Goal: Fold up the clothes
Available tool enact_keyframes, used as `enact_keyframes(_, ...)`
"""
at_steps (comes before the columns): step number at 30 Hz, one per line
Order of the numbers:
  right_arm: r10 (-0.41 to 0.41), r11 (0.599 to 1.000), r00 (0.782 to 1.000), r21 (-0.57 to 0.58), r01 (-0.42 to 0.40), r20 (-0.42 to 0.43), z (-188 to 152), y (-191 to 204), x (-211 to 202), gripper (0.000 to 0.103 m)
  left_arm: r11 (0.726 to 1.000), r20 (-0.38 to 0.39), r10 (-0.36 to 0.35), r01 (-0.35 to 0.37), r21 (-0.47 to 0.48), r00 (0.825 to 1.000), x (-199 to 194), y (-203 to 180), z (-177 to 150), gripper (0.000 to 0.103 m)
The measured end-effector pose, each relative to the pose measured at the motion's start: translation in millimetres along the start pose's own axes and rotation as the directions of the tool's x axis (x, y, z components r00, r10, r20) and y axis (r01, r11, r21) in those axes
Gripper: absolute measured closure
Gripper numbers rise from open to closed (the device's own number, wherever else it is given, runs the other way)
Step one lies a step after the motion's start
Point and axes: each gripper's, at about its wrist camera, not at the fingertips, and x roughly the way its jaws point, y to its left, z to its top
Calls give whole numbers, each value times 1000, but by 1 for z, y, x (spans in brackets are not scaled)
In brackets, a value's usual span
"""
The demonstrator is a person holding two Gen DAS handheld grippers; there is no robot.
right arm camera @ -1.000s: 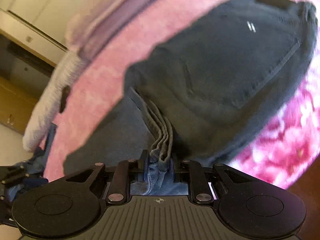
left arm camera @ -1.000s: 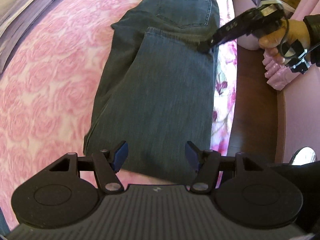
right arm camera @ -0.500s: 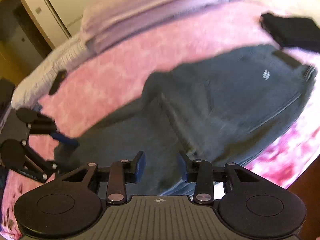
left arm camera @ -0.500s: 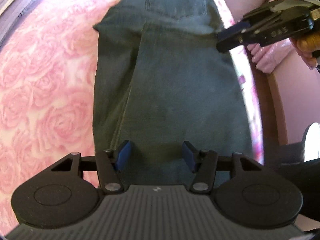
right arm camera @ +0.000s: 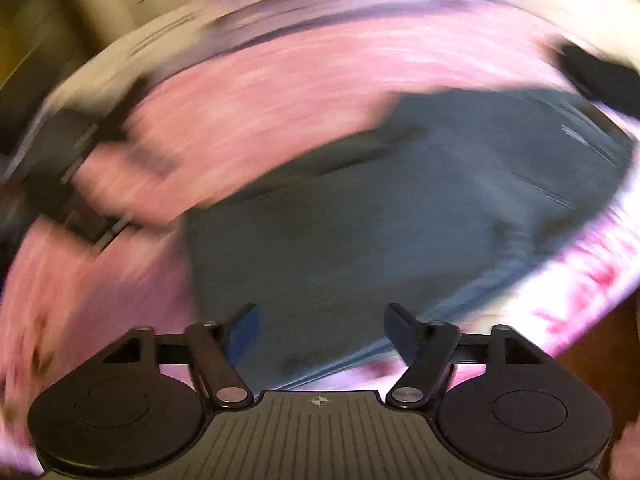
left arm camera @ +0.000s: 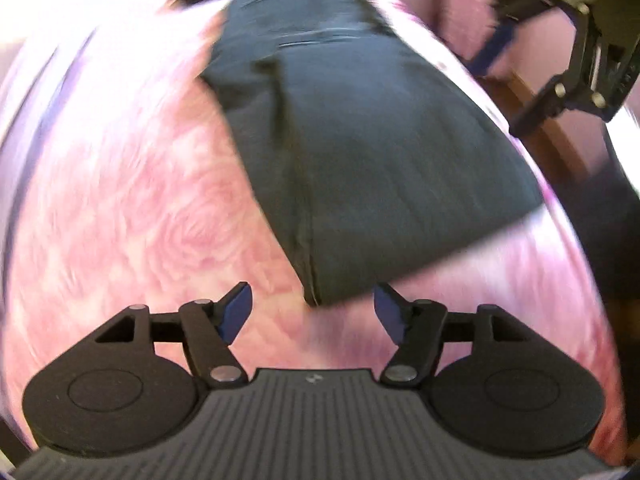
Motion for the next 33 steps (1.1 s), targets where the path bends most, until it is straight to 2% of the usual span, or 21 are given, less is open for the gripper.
enact_keyframes(2, -25, 989, 999, -145, 19, -40, -8, 40, 16, 30, 988, 34, 16, -21, 155, 999, -1, -22, -11, 39)
enact_keyframes(5, -128, 944, 988, -317, 94, -87, -21, 82, 49, 30, 934, 94, 31, -63, 351, 995, 10, -50, -23, 38)
enact_keyframes(7, -228, 881, 969, -443, 165, -93, -33, 98, 68, 31, 892, 129, 45, -98, 442, 991, 19, -63, -29, 37)
enact_keyframes(9, -312, 801, 948, -554, 226, -64, -46, 108, 80, 31, 845, 156, 84, -153, 513, 984, 33, -70, -31, 37)
enact_keyframes(10, -326, 779, 944, -580, 240, -46, -49, 108, 81, 31, 821, 170, 107, -183, 541, 980, 39, -71, -31, 37)
enact_keyframes(12, -346, 758, 938, -597, 261, -30, -50, 104, 80, 34, 788, 193, 120, -212, 577, 974, 50, -68, -29, 37)
enact_keyframes(14, -339, 769, 940, -585, 258, -31, -48, 97, 77, 39, 772, 202, 109, -210, 599, 973, 57, -62, -24, 41)
enact_keyframes(16, -322, 778, 946, -577, 247, -29, -46, 92, 72, 44, 772, 177, 65, -162, 615, 982, 61, -55, -19, 62)
enact_keyframes(19, -320, 740, 947, -626, 246, -6, -48, 98, 71, 48, 786, 160, 27, -120, 607, 987, 59, -49, -15, 73)
enact_keyframes(21, -305, 757, 952, -610, 233, -15, -46, 96, 71, 53, 798, 153, 16, -105, 593, 988, 57, -47, -12, 79)
enact_keyframes(22, -295, 770, 955, -597, 225, -21, -44, 95, 70, 57, 810, 145, 13, -96, 579, 989, 55, -46, -9, 81)
enact_keyframes(24, -274, 795, 961, -570, 209, -29, -40, 93, 65, 75, 836, 131, 9, -80, 543, 991, 45, -44, -3, 83)
enact_keyframes(27, -236, 820, 972, -540, 188, -21, -28, 93, 39, 80, 874, 141, 6, -73, 480, 990, 21, -36, 3, 85)
enact_keyframes(33, -136, 862, 990, -497, 98, -42, -4, 110, -19, 81, 927, 114, 10, -52, 372, 993, -41, -33, 14, 86)
